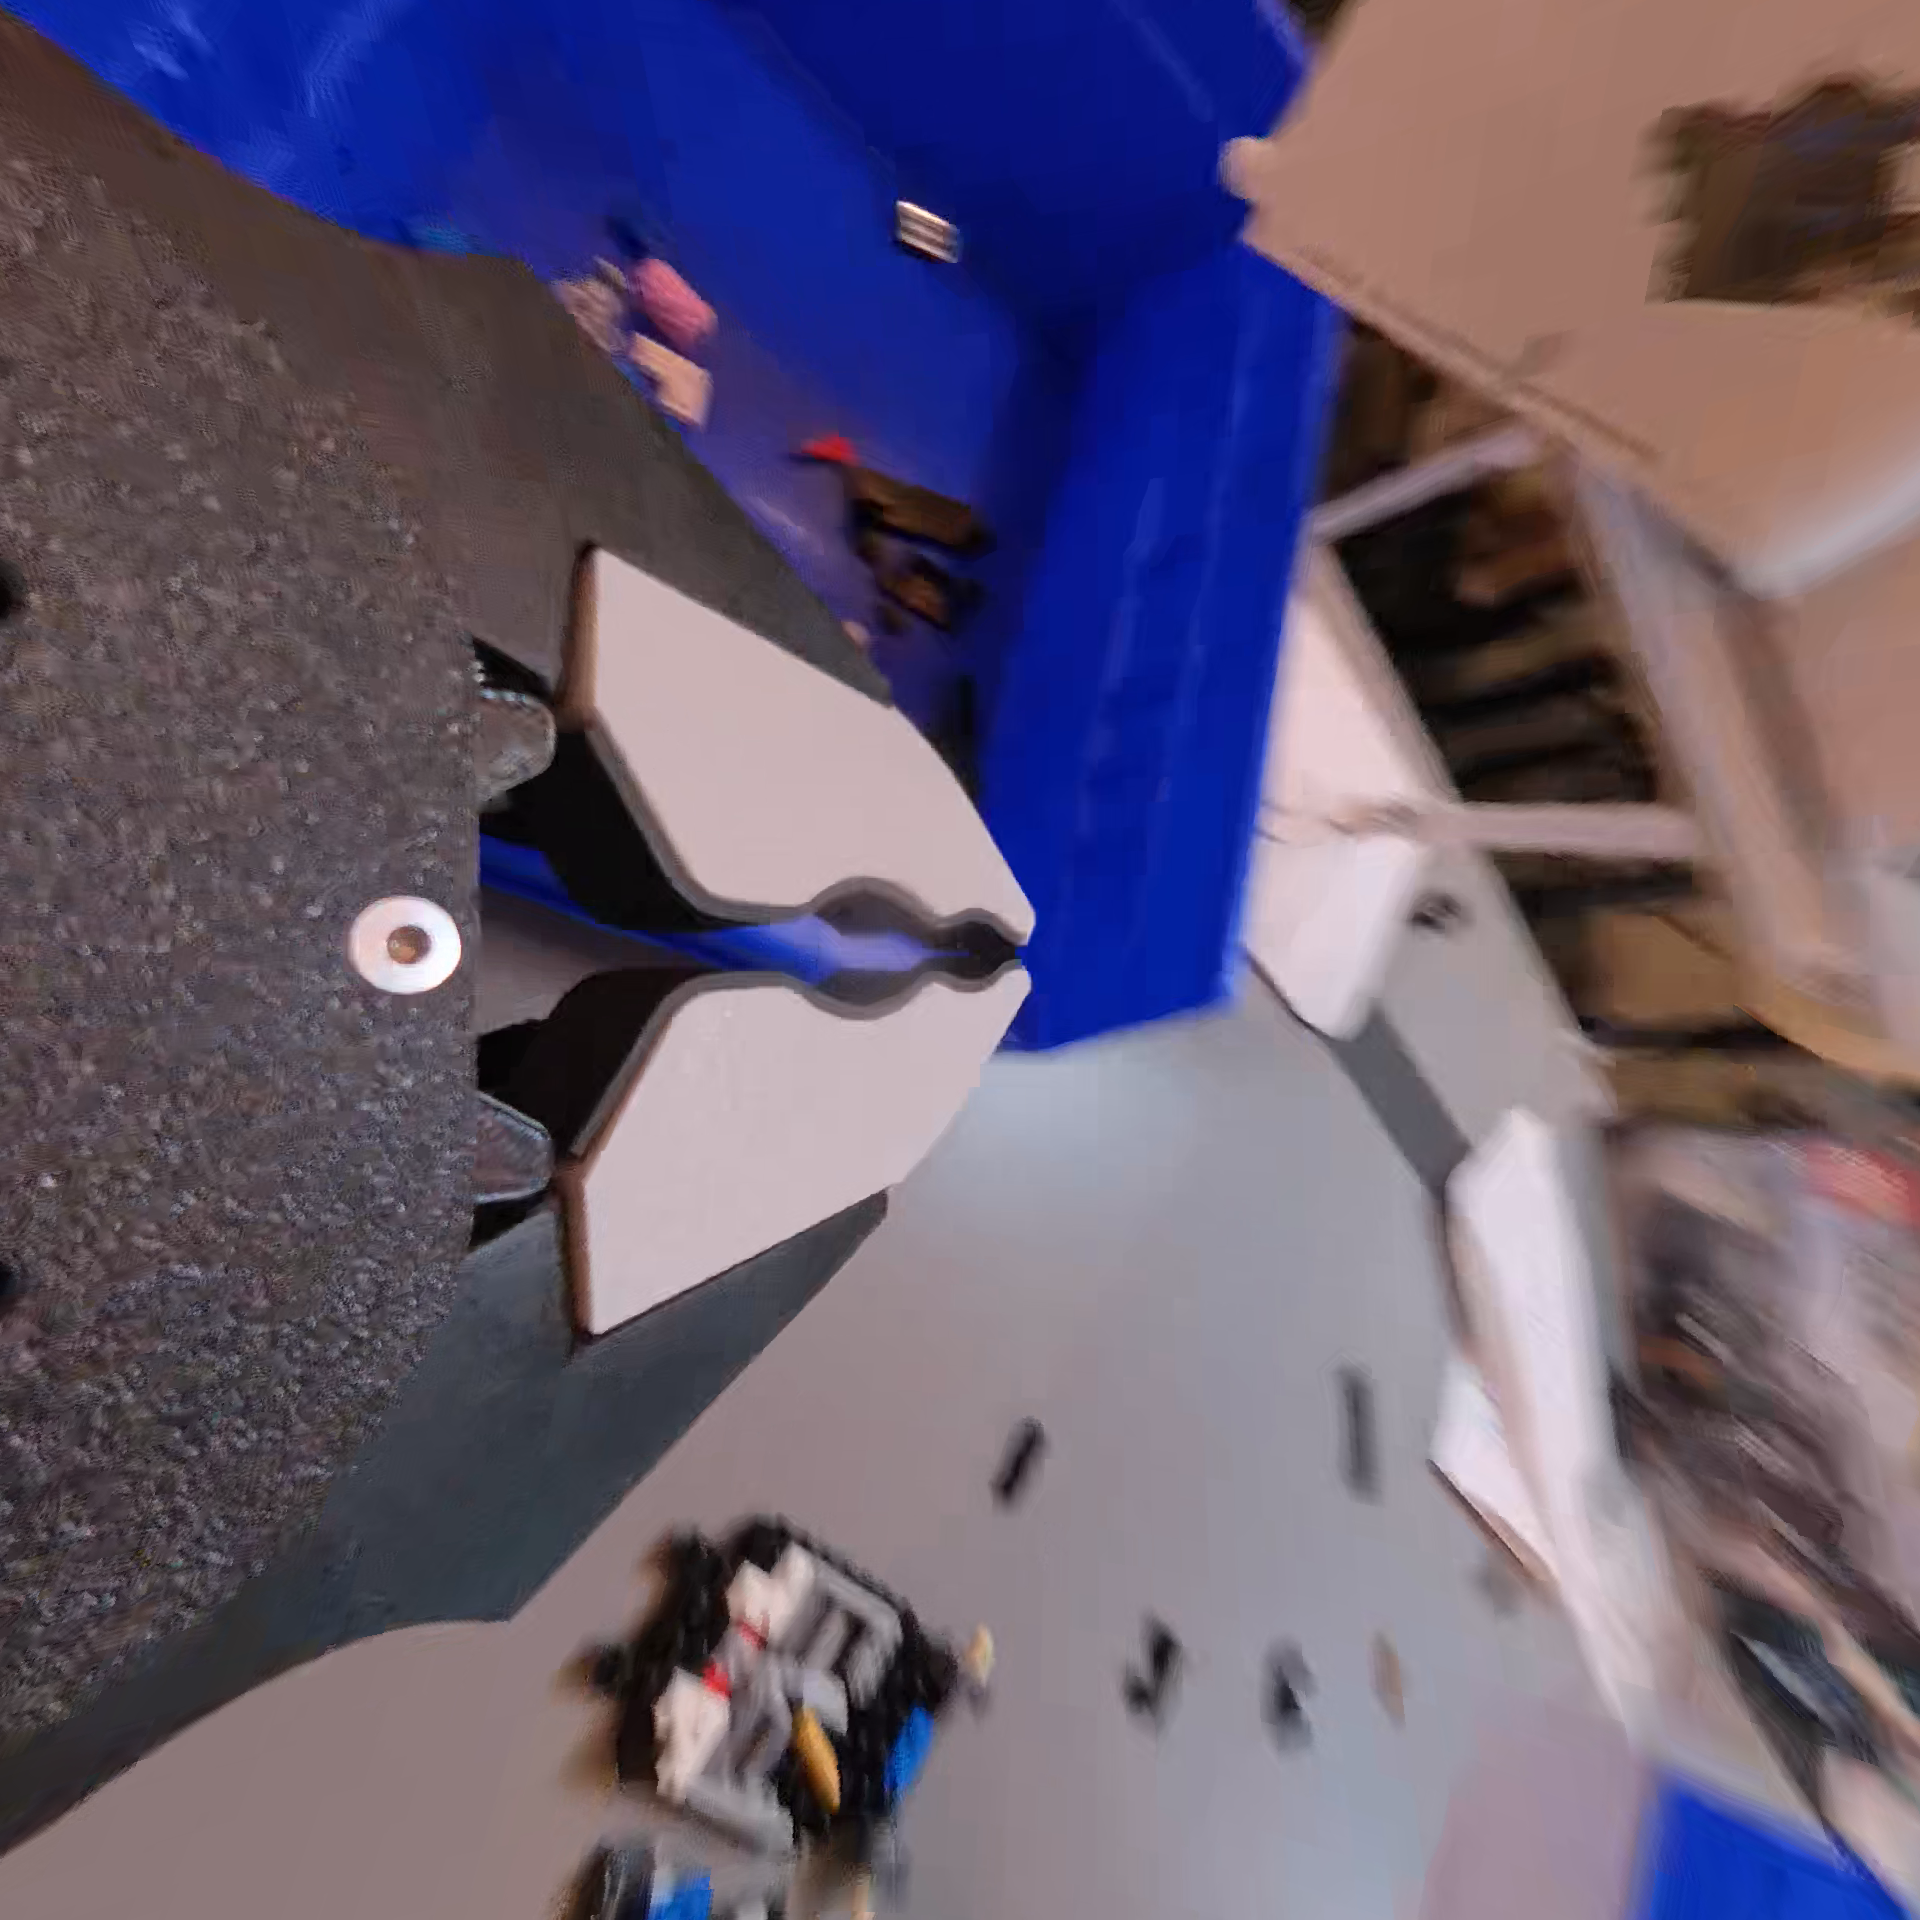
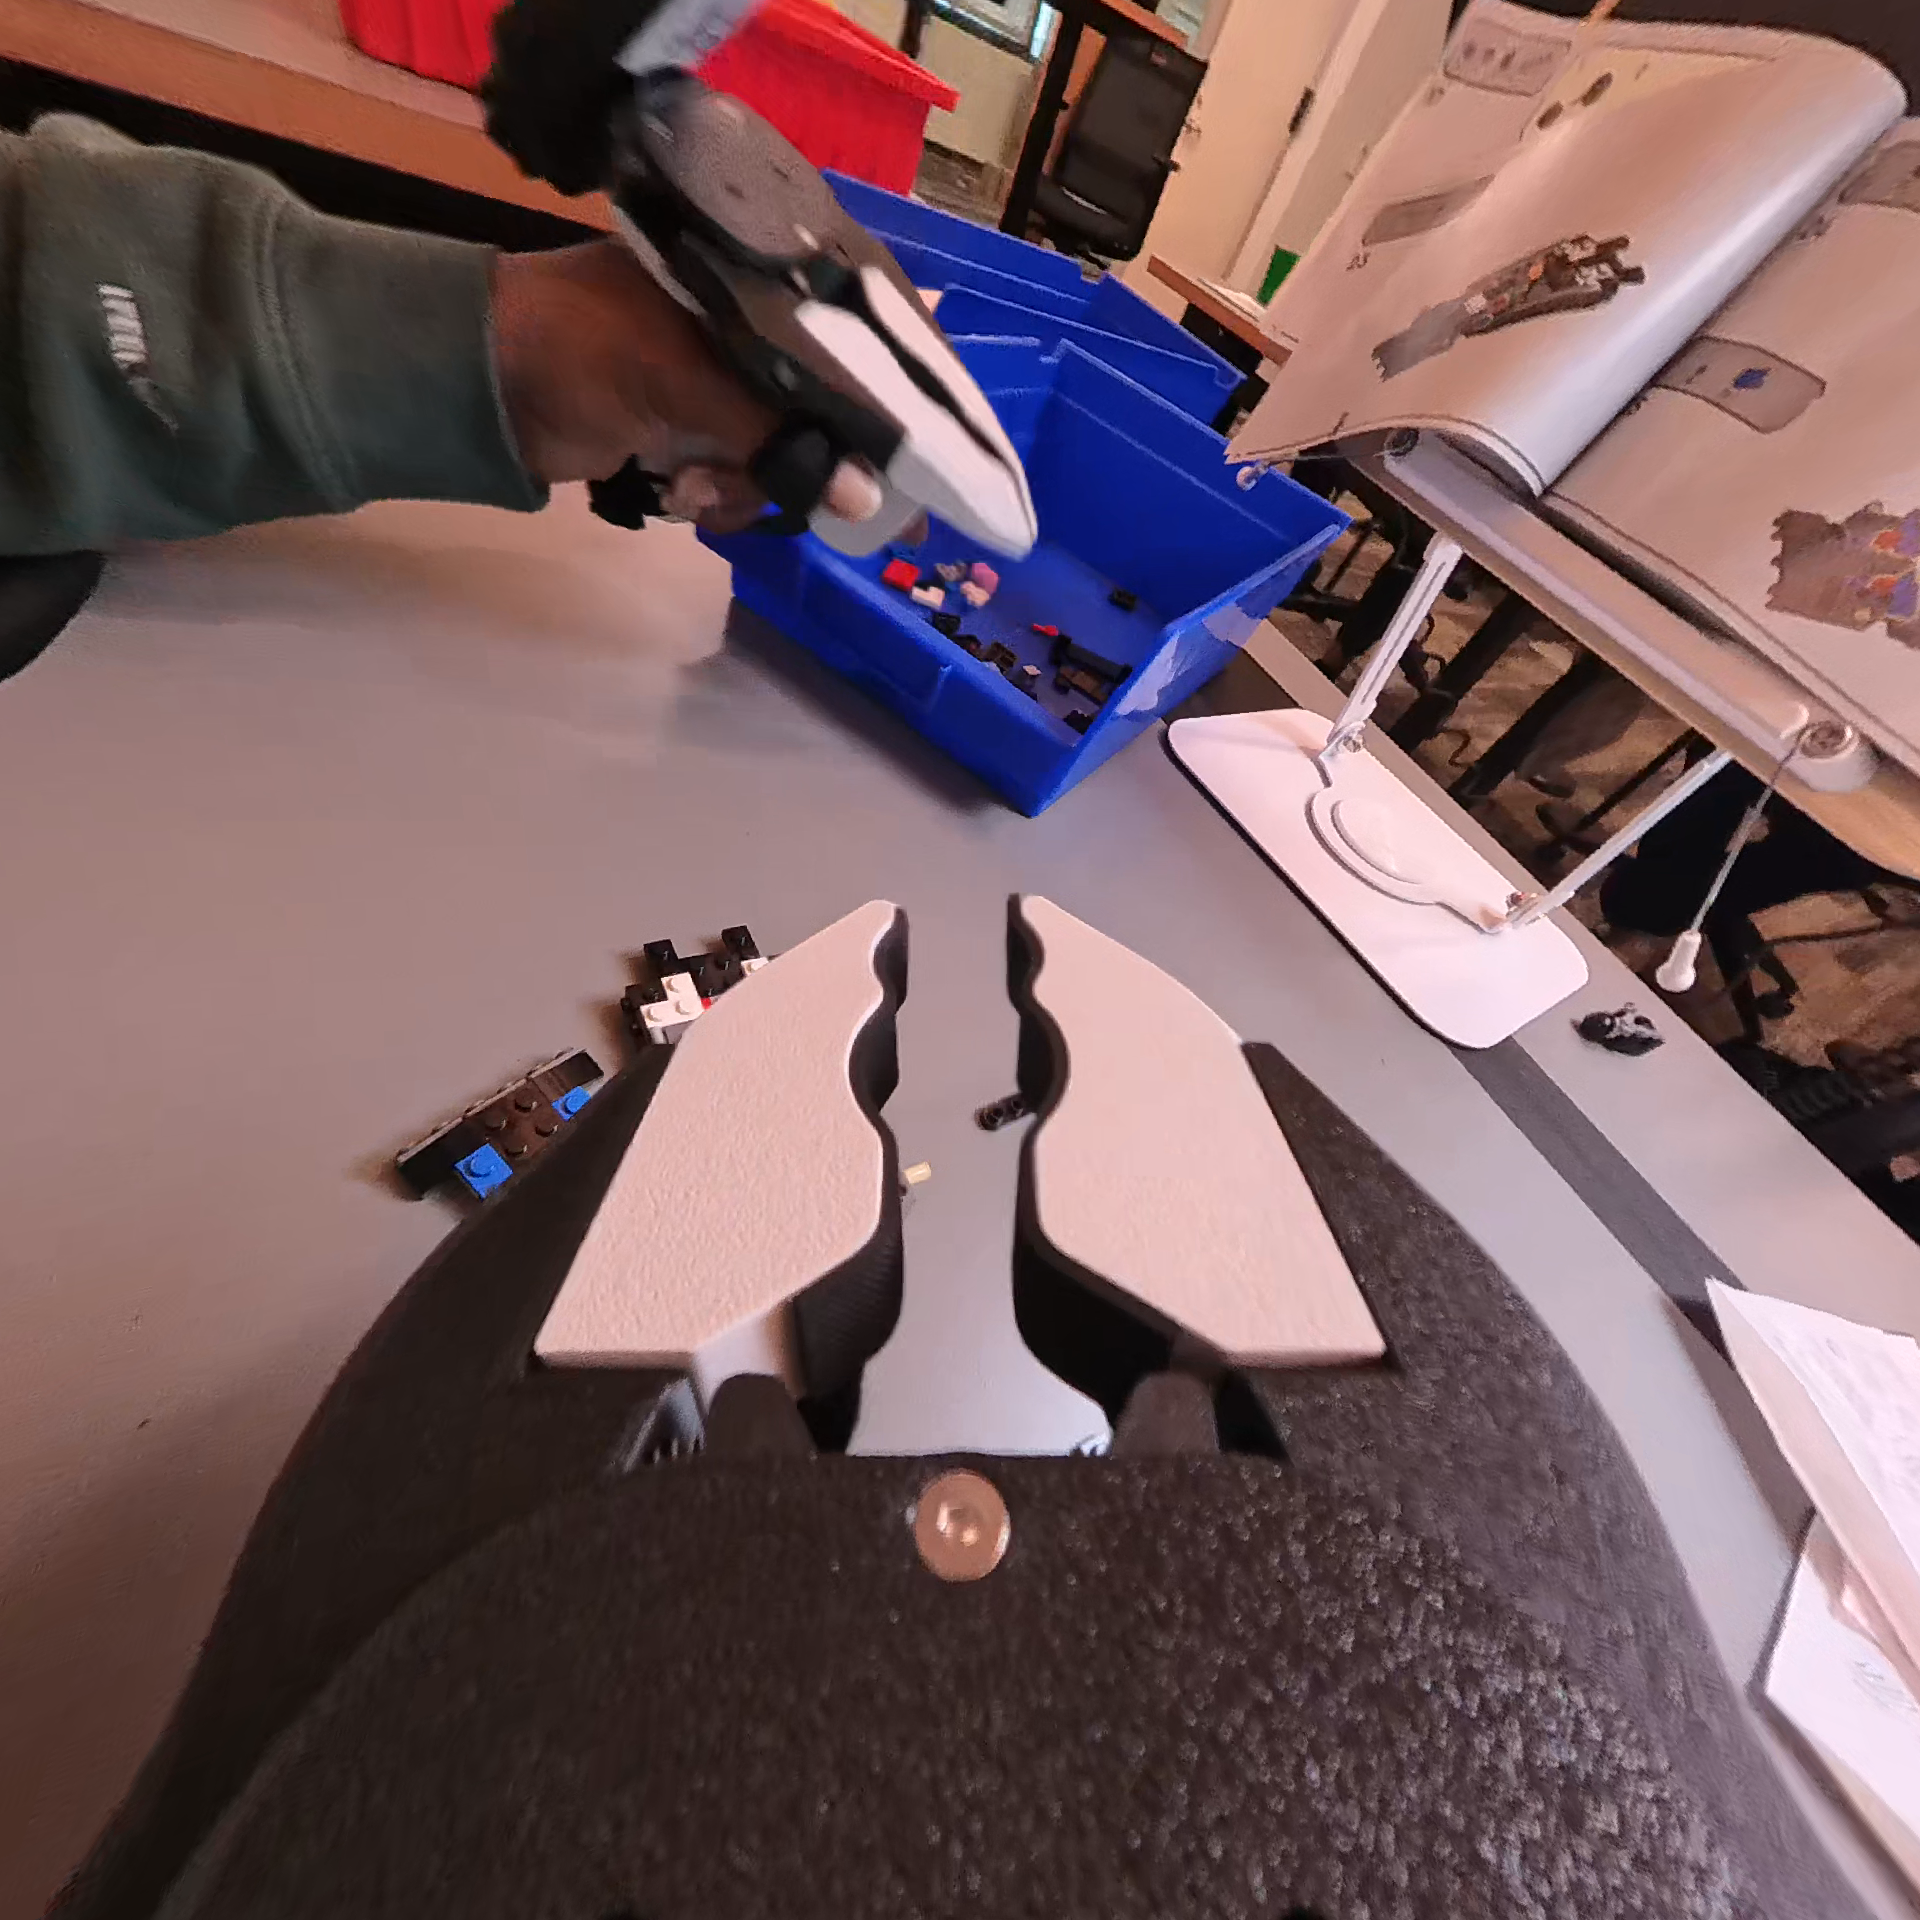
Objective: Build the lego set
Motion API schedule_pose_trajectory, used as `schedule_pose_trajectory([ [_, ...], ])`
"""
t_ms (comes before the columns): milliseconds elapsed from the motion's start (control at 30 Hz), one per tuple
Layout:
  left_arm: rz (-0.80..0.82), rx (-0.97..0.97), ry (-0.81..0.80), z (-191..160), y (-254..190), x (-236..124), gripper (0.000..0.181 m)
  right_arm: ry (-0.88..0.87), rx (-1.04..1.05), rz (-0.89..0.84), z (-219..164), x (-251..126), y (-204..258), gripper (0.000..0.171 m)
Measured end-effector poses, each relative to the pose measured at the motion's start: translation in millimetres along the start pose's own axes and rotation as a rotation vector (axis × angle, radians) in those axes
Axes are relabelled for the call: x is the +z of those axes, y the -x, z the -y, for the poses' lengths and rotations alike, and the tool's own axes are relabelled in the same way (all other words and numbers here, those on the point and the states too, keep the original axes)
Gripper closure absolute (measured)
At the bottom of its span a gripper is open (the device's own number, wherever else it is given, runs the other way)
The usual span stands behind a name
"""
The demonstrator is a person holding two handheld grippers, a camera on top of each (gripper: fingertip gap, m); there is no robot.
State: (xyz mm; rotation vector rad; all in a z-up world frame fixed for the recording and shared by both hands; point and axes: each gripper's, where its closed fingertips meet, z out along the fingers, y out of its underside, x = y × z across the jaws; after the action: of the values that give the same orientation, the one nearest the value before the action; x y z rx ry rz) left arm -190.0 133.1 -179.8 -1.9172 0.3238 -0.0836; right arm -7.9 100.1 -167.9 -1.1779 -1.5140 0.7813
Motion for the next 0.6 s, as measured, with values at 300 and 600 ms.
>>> schedule_pose_trajectory([
  [300, 0.033, -0.035, -0.27, 32.0, -3.6, -22.6, 0.181, -0.031, 0.119, -0.184, -1.5, 14.2, -44.7, 0.171],
  [600, 0.083, -0.023, -0.318, 28.3, -3.7, -19.0, 0.181, -0.08, -0.021, -0.461, 88.6, 143.4, -137.1, 0.116],
])
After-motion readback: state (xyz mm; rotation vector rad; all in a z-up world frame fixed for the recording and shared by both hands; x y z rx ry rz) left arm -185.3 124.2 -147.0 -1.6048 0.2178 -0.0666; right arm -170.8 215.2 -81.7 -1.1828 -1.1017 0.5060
